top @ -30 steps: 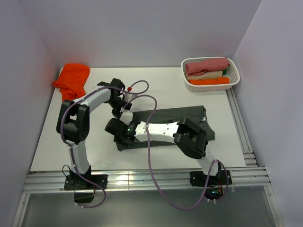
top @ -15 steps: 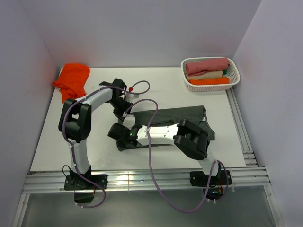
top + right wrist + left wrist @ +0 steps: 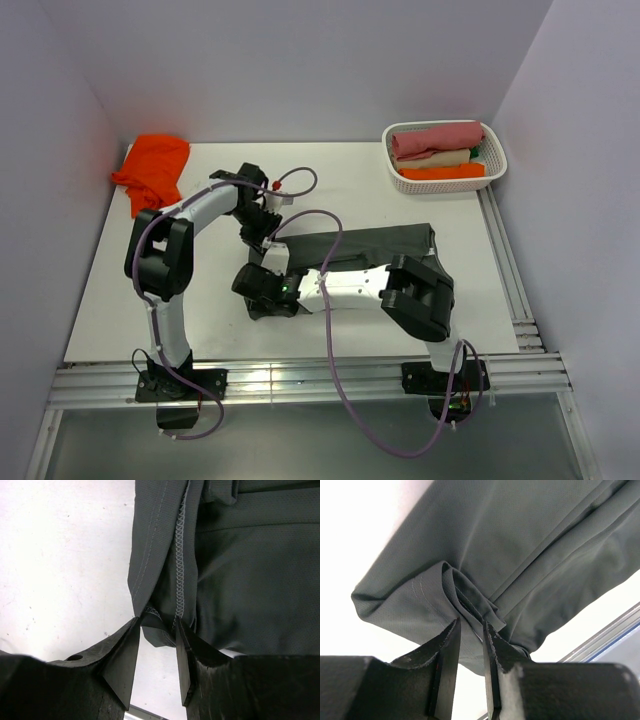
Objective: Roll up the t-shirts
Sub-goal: Roll the tshirt
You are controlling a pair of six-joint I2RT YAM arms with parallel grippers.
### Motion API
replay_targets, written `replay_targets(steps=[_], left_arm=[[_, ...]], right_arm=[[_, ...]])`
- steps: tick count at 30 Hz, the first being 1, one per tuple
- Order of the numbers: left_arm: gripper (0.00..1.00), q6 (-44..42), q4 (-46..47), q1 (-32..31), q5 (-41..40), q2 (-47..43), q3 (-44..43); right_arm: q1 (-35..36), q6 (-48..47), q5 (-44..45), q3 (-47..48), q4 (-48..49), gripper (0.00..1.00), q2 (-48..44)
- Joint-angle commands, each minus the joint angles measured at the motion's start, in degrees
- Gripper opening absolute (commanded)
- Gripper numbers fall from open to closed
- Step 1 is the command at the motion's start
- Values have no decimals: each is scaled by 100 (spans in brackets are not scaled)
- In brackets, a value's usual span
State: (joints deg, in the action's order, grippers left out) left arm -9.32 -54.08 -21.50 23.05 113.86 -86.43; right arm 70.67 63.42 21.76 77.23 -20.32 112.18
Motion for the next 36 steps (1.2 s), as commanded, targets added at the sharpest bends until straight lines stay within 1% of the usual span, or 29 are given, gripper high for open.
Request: replay_targets(steps=[1, 5, 8, 12, 16, 18, 20, 22, 29, 36], left_arm=[[30, 44, -5, -39, -11, 48, -277], [31, 27, -67, -39, -20, 66, -383], [32, 27, -93, -39, -46, 75, -444], [33, 1, -137, -30, -72, 75, -506], [34, 18, -155, 40, -125, 83, -559], [34, 9, -173, 110, -134, 75, -585], [34, -26, -199, 207, -134, 101, -594], [34, -43, -199, 277, -134, 101, -585], [34, -166, -243, 725, -64, 171, -620], [33, -272, -182, 910, -28, 180, -436]], right_arm=[[87, -172, 224, 108, 177, 42, -223], [122, -295, 303, -94, 352, 42, -346], [148, -497, 259, -287, 669, 42, -486], [148, -725, 206, -244, 643, 42, -390], [148, -761, 206, -278, 625, 42, -363], [148, -735, 206, -323, 669, 39, -390], [157, -708, 215, -349, 626, 32, -381], [148, -682, 206, -419, 652, 29, -399], [157, -550, 101, -946, 1169, 30, -679], [148, -550, -5, -1333, 1671, 31, -847]])
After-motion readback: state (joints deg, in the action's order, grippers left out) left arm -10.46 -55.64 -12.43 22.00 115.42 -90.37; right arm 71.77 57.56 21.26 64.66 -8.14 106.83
